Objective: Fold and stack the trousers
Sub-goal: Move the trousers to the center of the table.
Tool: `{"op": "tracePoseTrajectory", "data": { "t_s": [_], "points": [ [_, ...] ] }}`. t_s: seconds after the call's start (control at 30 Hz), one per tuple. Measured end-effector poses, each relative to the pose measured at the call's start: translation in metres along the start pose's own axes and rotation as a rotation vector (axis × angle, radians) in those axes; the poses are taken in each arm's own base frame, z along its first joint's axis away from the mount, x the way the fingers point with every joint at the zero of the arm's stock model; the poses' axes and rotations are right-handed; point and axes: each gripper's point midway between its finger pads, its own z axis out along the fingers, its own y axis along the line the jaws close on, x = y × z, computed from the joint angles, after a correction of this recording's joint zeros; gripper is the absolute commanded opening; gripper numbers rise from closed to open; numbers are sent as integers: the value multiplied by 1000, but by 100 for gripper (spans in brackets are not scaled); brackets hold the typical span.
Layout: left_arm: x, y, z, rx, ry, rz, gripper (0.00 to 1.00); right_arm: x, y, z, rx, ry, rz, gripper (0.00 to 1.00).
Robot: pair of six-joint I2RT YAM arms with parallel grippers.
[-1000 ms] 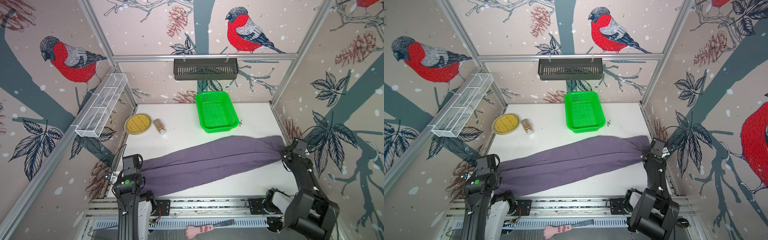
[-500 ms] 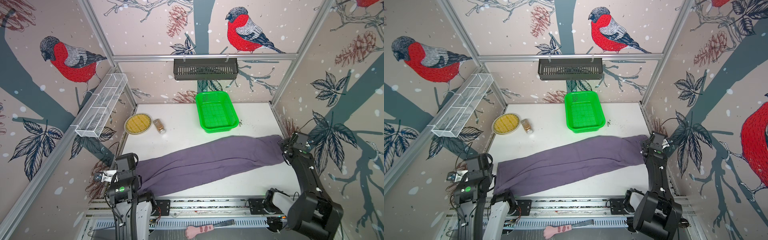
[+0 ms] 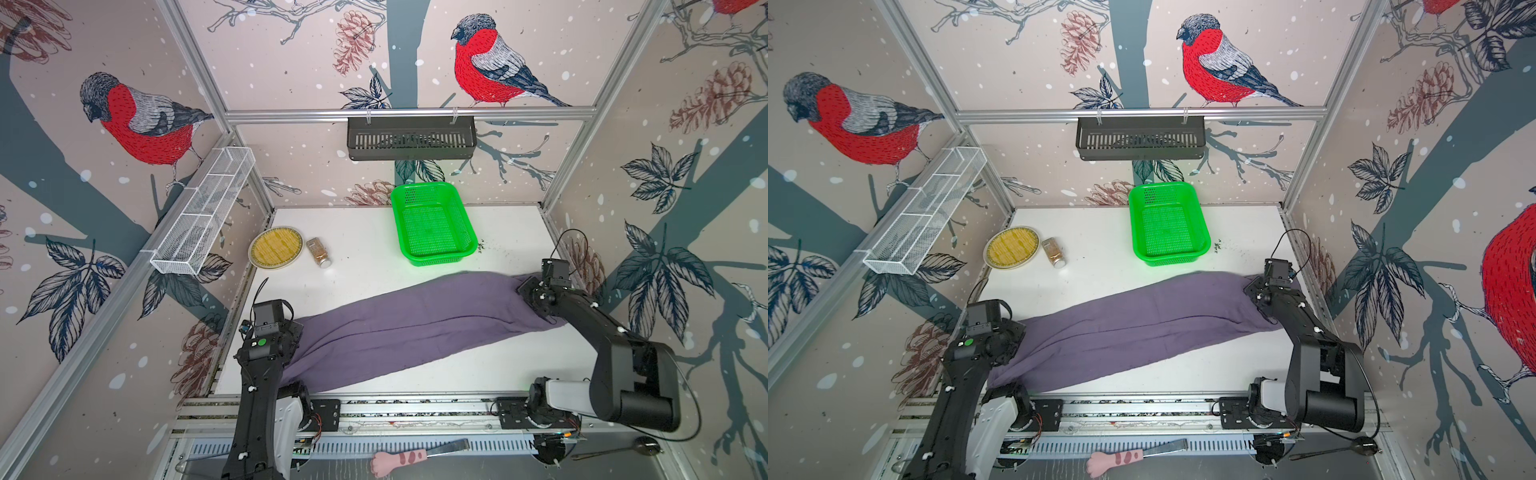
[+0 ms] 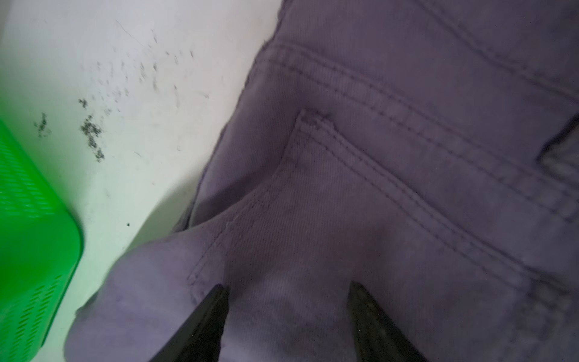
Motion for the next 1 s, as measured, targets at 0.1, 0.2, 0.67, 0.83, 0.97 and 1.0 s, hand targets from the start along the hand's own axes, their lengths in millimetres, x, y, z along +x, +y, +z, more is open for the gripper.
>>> {"op": "tracePoseTrajectory", "data": {
  "t_s": [0.1, 0.2, 0.67, 0.83, 0.97, 1.0],
  "points": [
    [13, 11, 15, -18, 47, -1, 25, 9, -6, 10, 20, 27, -5, 65],
    [21, 11, 25, -28, 89, 7, 25, 11, -8, 16, 28, 35, -5, 65],
    [-3, -26, 64, 35, 40, 46, 20, 0, -3, 27, 9, -35, 0, 65],
    [-25, -44, 74, -37, 26, 95, 20, -4, 10, 33, -6, -38, 1, 65],
    [-40, -59, 84, -63, 25, 142, 20, -11, 21, 40, -21, -45, 9, 65],
    [-44, -63, 86, -72, 28, 154, 21, -14, 23, 42, -25, -49, 11, 65]
  ]
}}
